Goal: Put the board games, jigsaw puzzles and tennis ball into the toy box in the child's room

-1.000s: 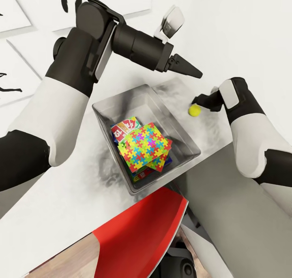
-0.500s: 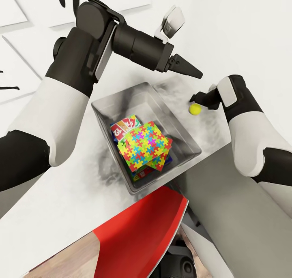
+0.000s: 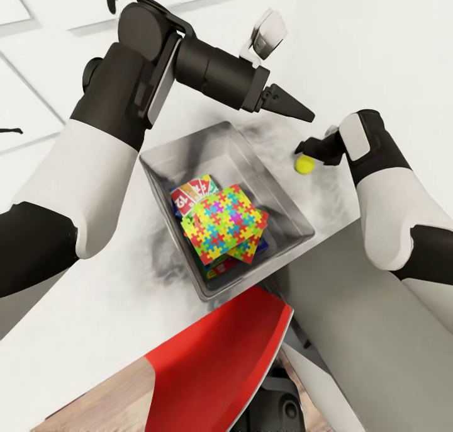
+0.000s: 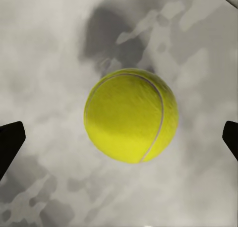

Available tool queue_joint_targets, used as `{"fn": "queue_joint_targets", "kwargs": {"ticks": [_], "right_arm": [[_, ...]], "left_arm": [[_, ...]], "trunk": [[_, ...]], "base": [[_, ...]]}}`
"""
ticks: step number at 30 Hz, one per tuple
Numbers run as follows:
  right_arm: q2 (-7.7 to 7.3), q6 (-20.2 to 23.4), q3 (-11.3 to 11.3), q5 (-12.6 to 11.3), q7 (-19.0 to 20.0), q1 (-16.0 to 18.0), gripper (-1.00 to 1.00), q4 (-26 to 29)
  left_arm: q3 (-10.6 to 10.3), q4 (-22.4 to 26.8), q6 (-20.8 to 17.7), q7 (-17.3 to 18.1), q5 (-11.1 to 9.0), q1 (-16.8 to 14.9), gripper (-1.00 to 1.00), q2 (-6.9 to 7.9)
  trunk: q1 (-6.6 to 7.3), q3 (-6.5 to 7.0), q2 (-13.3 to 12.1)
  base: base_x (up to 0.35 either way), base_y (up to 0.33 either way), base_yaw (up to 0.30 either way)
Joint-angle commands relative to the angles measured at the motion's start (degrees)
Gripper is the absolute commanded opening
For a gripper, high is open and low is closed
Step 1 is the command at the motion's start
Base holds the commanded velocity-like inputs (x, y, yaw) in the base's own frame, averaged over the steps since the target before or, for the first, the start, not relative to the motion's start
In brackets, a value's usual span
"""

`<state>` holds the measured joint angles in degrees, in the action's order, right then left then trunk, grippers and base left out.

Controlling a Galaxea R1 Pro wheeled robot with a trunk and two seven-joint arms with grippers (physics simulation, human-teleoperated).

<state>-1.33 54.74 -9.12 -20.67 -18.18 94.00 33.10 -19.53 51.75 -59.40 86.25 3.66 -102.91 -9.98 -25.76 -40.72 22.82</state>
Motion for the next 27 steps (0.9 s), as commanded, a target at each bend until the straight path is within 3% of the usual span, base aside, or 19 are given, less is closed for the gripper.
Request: {"fn": "queue_joint_targets", "kwargs": {"ticks": [1, 27], "right_arm": [[0.01, 0.1, -0.1, -0.6, -0.5, 0.1, 1.00, 0.0], [-0.07, 0.2, 0.0, -0.6, -0.5, 0.6, 1.00, 0.0]], "left_arm": [[0.0, 0.0, -0.6, 0.4, 0.4, -0.1, 1.00, -0.01], [0.0, 0.0, -0.6, 0.4, 0.3, -0.1, 1.00, -0.01]], "trunk": [[-0.03, -0.17, 0.1], [-0.03, -2.59, 0.1]], "base": [[0.000, 0.000, 0.000], [0.000, 0.000, 0.000]]}}
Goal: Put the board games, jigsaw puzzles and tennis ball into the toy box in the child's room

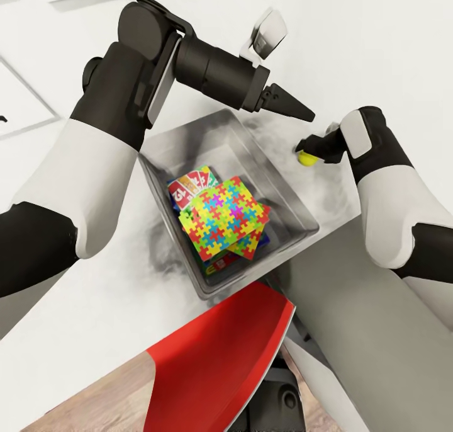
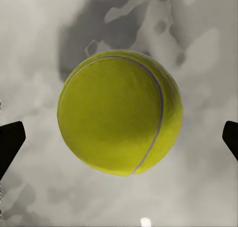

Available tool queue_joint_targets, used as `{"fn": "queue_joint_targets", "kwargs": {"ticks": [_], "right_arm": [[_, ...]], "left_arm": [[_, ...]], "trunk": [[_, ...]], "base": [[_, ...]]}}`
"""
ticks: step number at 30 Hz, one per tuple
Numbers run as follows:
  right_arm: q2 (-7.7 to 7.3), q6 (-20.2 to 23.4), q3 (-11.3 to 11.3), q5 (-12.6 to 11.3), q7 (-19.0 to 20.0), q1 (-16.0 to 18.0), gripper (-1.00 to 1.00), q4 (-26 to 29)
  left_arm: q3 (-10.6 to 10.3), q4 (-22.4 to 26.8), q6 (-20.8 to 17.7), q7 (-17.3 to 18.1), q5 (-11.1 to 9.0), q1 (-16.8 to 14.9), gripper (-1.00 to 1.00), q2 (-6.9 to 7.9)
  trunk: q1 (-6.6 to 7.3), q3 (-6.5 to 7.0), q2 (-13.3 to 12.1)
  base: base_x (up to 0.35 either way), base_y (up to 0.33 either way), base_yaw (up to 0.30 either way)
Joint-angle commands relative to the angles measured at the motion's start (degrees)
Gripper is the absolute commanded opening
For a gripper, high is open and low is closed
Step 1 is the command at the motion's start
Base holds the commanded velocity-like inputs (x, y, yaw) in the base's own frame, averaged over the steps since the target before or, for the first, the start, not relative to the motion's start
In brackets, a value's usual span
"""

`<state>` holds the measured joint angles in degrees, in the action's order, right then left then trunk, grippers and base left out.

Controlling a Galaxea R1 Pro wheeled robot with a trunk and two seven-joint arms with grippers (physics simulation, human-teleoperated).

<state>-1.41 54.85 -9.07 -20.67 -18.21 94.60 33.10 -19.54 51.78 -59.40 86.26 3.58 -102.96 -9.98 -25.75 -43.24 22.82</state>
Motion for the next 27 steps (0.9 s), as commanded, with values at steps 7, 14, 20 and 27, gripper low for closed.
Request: {"fn": "queue_joint_targets", "kwargs": {"ticks": [7, 14, 20, 27], "right_arm": [[0.01, 0.1, -0.1, -0.6, -0.5, 0.4, 1.00, 0.0], [0.01, 0.2, -0.1, -0.7, -0.5, 0.5, 1.00, 0.0], [0.01, 0.2, -0.1, -0.6, -0.5, 0.5, 1.00, 0.0], [0.01, 0.3, -0.1, -0.6, -0.5, 0.8, 1.00, 0.0]], "left_arm": [[0.0, 1.2, -0.6, 0.4, 0.3, -0.1, 1.00, -0.01], [0.0, 2.1, -0.6, 0.4, 0.3, -0.1, 1.00, -0.01], [0.0, 2.2, -0.6, 0.4, 0.3, -0.1, 1.00, -0.01], [0.0, 2.3, -0.6, 0.4, 0.4, -0.1, 1.00, -0.01]], "trunk": [[-0.03, -0.64, 0.1], [-0.03, -0.77, 0.1], [-0.03, -0.79, 0.1], [-0.03, -0.79, 0.1]], "base": [[0.000, 0.000, 0.000], [0.000, 0.000, 0.000], [0.000, 0.000, 0.000], [0.000, 0.000, 0.000]]}}
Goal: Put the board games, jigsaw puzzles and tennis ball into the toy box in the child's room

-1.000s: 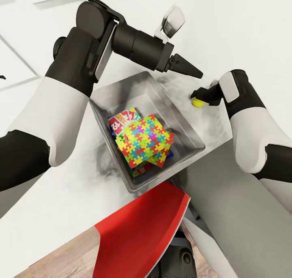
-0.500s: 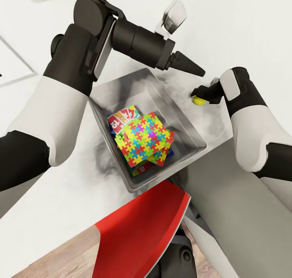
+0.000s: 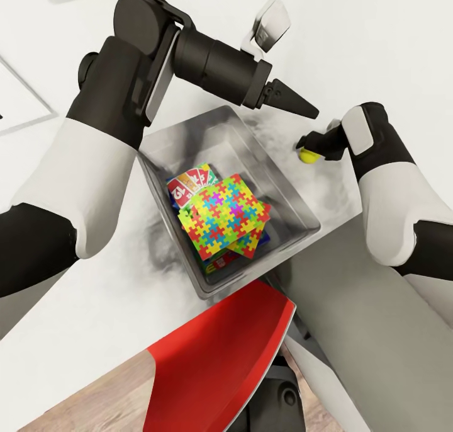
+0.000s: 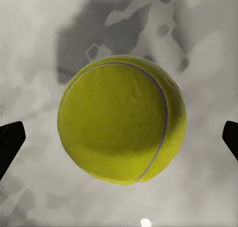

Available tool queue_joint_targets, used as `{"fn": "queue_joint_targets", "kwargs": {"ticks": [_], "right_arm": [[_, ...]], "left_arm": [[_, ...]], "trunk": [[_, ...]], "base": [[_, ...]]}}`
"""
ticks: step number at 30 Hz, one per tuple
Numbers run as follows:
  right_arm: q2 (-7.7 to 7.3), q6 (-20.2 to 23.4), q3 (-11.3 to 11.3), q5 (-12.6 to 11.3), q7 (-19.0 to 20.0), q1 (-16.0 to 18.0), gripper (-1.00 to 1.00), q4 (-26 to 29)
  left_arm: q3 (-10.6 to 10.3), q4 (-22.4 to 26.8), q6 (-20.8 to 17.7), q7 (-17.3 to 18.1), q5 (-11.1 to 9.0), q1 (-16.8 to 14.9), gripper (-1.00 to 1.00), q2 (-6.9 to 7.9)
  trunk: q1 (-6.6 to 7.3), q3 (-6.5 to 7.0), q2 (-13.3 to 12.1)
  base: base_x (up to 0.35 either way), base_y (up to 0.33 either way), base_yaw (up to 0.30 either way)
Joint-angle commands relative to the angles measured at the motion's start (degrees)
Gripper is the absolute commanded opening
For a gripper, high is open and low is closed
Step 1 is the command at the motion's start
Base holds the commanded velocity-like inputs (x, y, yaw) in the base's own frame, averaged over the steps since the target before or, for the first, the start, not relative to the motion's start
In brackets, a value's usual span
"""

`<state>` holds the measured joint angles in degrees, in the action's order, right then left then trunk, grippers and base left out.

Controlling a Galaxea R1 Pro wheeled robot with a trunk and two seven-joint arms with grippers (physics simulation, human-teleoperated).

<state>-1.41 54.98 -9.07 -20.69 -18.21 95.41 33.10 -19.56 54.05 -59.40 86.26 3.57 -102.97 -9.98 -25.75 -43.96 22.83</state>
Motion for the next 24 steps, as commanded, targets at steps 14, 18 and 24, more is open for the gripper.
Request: {"fn": "queue_joint_targets", "kwargs": {"ticks": [14, 18, 24], "right_arm": [[-0.04, 0.3, -0.1, -0.7, -0.5, 0.3, 1.00, 0.0], [-0.05, 0.1, -0.1, -0.8, -0.5, 0.3, 1.00, 0.0], [-0.13, 0.1, -0.2, -0.9, -0.5, 0.4, 1.00, -0.1]], "left_arm": [[0.0, 0.0, -0.6, 0.4, 0.4, -0.1, 1.00, -0.01], [0.0, 0.0, -0.6, 0.4, 0.4, -0.1, 1.00, -0.01], [0.0, 0.0, -0.6, 0.4, 0.4, 0.0, 1.00, -0.01]], "trunk": [[-0.03, -0.07, 0.1], [-0.03, -0.07, 0.1], [-0.03, -0.07, 0.1]], "base": [[0.000, 0.000, 0.000], [0.000, 0.000, 0.000], [0.000, 0.000, 0.000]]}}
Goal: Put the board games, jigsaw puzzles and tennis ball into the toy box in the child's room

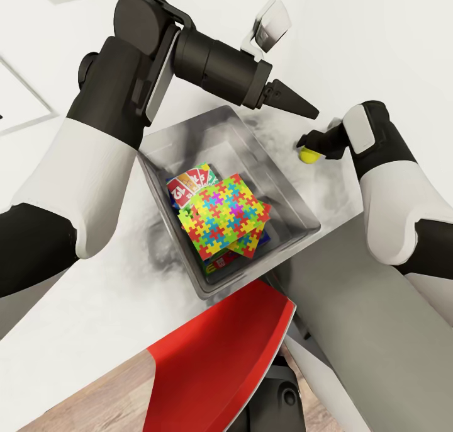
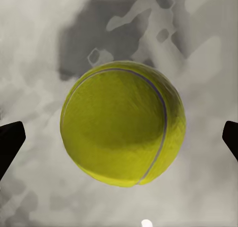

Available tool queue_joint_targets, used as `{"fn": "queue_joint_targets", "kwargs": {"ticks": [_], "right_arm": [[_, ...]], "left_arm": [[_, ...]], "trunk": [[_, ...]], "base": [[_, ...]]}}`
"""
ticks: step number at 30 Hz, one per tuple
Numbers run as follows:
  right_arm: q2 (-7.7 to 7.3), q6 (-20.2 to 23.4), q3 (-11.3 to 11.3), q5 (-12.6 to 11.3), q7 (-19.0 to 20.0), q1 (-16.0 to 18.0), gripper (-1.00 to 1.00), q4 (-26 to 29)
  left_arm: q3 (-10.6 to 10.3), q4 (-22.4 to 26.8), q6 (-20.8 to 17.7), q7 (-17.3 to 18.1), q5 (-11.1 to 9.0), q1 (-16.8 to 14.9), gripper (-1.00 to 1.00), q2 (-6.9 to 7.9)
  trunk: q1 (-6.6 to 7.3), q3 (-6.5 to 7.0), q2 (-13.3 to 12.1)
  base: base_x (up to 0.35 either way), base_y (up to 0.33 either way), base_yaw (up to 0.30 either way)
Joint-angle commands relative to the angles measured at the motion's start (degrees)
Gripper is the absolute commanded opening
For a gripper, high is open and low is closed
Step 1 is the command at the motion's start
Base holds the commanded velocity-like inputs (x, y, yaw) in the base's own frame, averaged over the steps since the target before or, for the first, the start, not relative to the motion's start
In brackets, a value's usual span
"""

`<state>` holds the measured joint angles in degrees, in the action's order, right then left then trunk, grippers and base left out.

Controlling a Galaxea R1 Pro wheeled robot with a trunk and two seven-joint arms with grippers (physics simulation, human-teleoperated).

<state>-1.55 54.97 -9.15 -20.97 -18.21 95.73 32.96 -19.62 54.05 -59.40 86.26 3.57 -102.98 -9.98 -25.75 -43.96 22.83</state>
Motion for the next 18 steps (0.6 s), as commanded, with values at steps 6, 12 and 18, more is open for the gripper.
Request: {"fn": "queue_joint_targets", "kwargs": {"ticks": [6, 12, 18], "right_arm": [[-0.06, 0.2, -0.1, -0.6, -0.5, 0.1, 1.00, -0.1], [0.02, 0.1, -0.1, -0.6, -0.4, 0.1, 1.00, -0.7], [0.04, 0.0, -0.1, -0.6, -0.4, 0.1, 1.00, -1.0]], "left_arm": [[0.0, 0.0, -0.6, 0.4, 0.4, 0.0, 1.00, -0.01], [0.0, 0.0, -0.6, 0.4, 0.4, 0.0, 1.00, -0.01], [0.0, 0.0, -0.6, 0.4, 0.4, 0.0, 1.00, -0.01]], "trunk": [[-0.03, -0.07, 0.1], [-0.03, -0.07, 0.1], [-0.03, -0.07, 0.1]], "base": [[0.000, 0.000, 0.000], [0.000, 0.000, 0.000], [0.000, 0.000, 0.000]]}}
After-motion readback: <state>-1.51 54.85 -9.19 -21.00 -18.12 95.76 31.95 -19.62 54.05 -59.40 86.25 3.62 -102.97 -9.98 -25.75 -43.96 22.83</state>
